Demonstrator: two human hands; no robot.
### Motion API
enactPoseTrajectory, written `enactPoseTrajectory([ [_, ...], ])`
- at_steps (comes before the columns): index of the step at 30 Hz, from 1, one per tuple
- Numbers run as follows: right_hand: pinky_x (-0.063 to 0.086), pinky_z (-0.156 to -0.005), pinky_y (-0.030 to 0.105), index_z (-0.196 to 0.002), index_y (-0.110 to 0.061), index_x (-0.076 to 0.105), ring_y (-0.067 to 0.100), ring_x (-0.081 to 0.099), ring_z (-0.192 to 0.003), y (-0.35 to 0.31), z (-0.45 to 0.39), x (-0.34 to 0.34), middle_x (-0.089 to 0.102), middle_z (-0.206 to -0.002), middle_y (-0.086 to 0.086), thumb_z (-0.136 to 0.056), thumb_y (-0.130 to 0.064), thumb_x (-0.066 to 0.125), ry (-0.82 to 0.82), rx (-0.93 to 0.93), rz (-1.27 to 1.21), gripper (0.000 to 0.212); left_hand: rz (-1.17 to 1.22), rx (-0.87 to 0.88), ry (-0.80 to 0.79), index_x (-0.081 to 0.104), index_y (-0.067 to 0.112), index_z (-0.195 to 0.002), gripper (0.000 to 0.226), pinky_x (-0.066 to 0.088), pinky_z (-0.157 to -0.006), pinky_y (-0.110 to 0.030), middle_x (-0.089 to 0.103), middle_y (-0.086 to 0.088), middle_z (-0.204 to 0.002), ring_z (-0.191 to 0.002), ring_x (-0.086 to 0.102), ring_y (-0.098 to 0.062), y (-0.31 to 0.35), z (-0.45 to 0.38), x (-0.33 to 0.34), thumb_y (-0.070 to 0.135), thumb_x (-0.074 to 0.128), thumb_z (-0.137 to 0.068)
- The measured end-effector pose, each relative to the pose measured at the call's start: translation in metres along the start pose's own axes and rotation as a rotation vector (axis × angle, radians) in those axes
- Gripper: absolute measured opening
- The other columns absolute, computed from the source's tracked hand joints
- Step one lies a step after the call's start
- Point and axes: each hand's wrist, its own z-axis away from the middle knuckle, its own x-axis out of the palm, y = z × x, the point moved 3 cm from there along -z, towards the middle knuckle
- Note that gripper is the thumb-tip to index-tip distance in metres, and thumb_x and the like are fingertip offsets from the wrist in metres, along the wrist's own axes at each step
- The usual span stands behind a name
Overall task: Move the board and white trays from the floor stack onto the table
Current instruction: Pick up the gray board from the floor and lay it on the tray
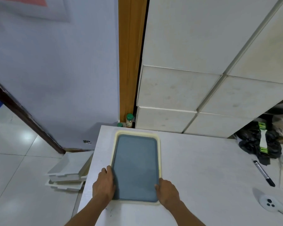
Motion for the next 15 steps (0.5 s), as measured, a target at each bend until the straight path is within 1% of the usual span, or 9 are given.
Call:
enactPoseTrajectory([
  [3,0.045,-0.096,0.032,-0.122,-0.014,0.052,0.026,0.057,-0.12,0.0,-0.003,-0.002,0.06,-0.127,0.008,-0.1,-0.038,0.035,-0.009,0.02,0.048,0.037,-0.058,0.024,0.015,0.035,0.015,-0.131,0.038,0.049,-0.083,-0.033,0.05,-0.005,-0.125,-0.113,0.053,-0.022,0.003,-0.004,-0.002,0.016,0.043,-0.094],
  [6,0.044,-0.097,0.032,-0.124,-0.014,0.051,0.027,0.056,-0.12,-0.004,-0.006,-0.006,0.059,-0.128,0.008,-0.1,-0.038,0.035,0.009,0.012,0.094,0.038,-0.071,0.029,0.026,0.032,0.016,-0.135,0.041,0.048,-0.085,-0.031,0.049,-0.004,-0.129,-0.113,0.054,-0.019,0.006,-0.009,-0.004,0.02,0.043,-0.096],
  [8,0.044,-0.097,0.032,-0.124,-0.013,0.051,0.028,0.056,-0.121,-0.007,-0.007,-0.008,0.059,-0.128,0.009,-0.101,-0.036,0.034,0.027,0.004,0.128,0.037,-0.051,0.034,0.037,0.031,0.015,-0.134,0.04,0.048,-0.086,-0.03,0.049,-0.004,-0.13,-0.113,0.054,-0.019,0.008,-0.011,-0.005,0.02,0.043,-0.096],
  [12,0.043,-0.097,0.032,-0.125,-0.013,0.053,0.028,0.056,-0.121,-0.012,-0.005,-0.009,0.059,-0.129,0.009,-0.101,-0.034,0.033,0.043,-0.01,0.237,0.038,-0.067,0.029,0.066,0.034,0.015,-0.129,0.035,0.043,-0.073,-0.031,0.052,-0.004,-0.121,-0.106,0.056,-0.021,0.005,-0.009,-0.006,0.013,0.04,-0.094],
  [13,0.043,-0.098,0.032,-0.125,-0.014,0.054,0.029,0.055,-0.122,-0.013,-0.005,-0.013,0.059,-0.13,0.01,-0.1,-0.034,0.034,0.047,-0.016,0.266,0.038,-0.086,0.041,0.066,0.036,0.015,-0.128,0.033,0.044,-0.073,-0.032,0.053,-0.005,-0.119,-0.104,0.058,-0.022,0.003,-0.011,-0.007,0.015,0.041,-0.095],
  [15,0.045,-0.098,0.033,-0.123,-0.015,0.058,0.03,0.057,-0.121,-0.021,-0.006,-0.027,0.06,-0.127,0.01,-0.095,-0.031,0.041,0.077,-0.048,0.326,0.036,-0.109,0.059,0.056,0.042,0.016,-0.123,0.03,0.046,-0.078,-0.033,0.059,-0.006,-0.117,-0.104,0.061,-0.024,-0.002,-0.018,-0.012,0.03,0.041,-0.098],
])
